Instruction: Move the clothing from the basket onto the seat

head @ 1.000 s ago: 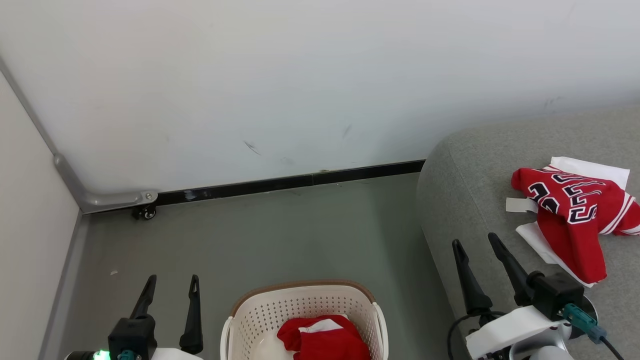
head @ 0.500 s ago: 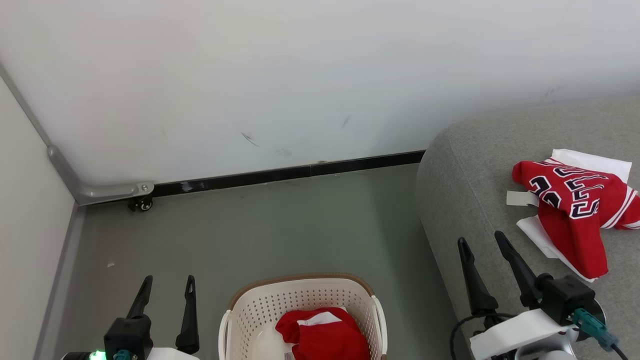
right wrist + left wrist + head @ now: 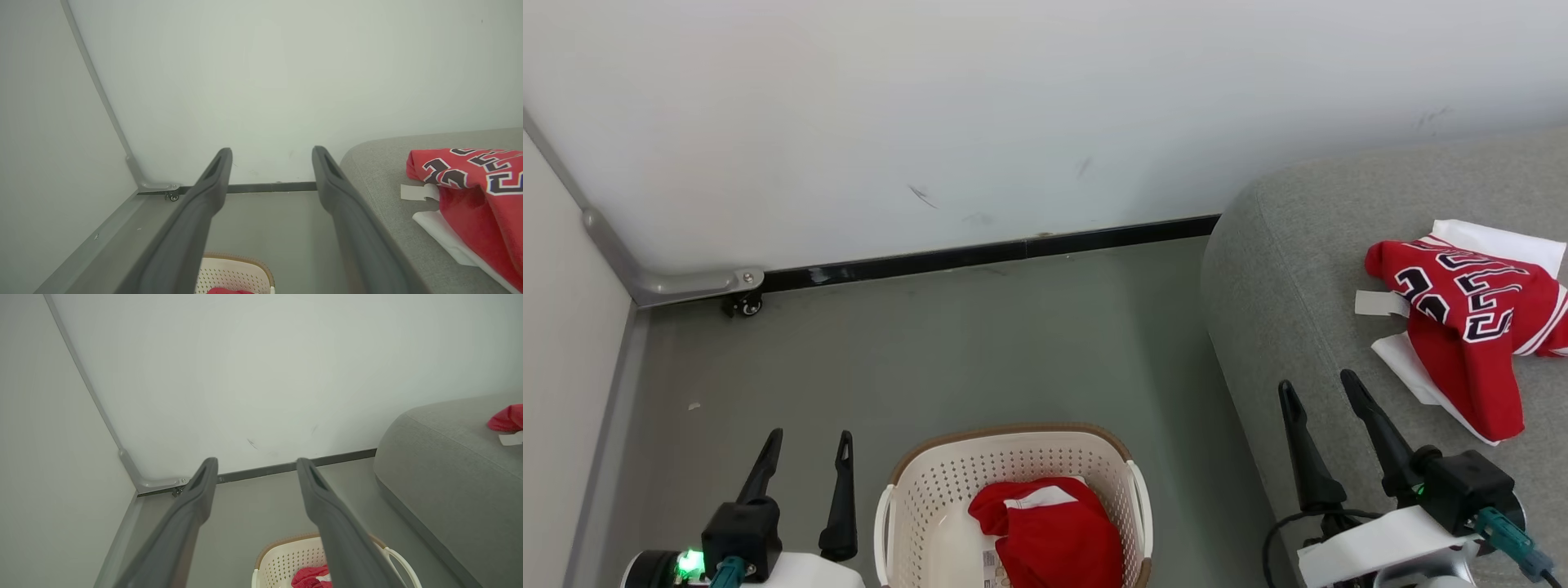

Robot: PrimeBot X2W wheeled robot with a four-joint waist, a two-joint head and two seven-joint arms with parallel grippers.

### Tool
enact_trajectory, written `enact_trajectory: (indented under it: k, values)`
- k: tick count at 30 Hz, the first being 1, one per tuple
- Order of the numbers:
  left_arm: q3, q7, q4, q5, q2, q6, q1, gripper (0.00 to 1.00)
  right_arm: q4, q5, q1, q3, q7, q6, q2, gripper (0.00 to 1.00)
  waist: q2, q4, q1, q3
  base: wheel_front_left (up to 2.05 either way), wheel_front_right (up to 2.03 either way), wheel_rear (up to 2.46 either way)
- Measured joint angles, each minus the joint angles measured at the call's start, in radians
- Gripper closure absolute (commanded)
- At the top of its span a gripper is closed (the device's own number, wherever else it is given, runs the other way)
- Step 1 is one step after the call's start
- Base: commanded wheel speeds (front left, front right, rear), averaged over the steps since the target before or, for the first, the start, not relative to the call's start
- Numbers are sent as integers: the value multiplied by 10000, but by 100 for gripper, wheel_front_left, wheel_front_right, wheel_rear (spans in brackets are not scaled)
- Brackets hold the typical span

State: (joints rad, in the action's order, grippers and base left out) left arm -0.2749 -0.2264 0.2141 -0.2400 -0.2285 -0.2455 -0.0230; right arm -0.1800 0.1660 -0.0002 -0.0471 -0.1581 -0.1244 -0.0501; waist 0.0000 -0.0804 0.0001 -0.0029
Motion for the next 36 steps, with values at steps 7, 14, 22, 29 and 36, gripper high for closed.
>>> enact_trajectory:
  k: [7,14,22,29,36]
  values:
    - [-238,2,-36,226,-71,134,-526,0,579,-253,-3,211,86,0,19,0,0,-76,0,415,0,0,0]
    - [-508,17,198,372,-161,445,-1197,0,1191,-274,-4,560,98,0,27,0,0,-214,0,934,0,0,0]
    - [-740,15,644,696,-230,669,-1831,0,1793,-268,-5,669,-8,0,38,0,0,-427,0,1558,0,0,0]
    - [-1011,15,1001,949,-249,886,-2379,0,2138,-169,-6,715,-105,0,46,0,0,-689,0,2253,0,0,0]
    - [-1223,15,1383,1233,-253,1062,-2959,0,2508,-169,-96,859,-219,0,67,0,0,-950,1,2947,0,0,0]
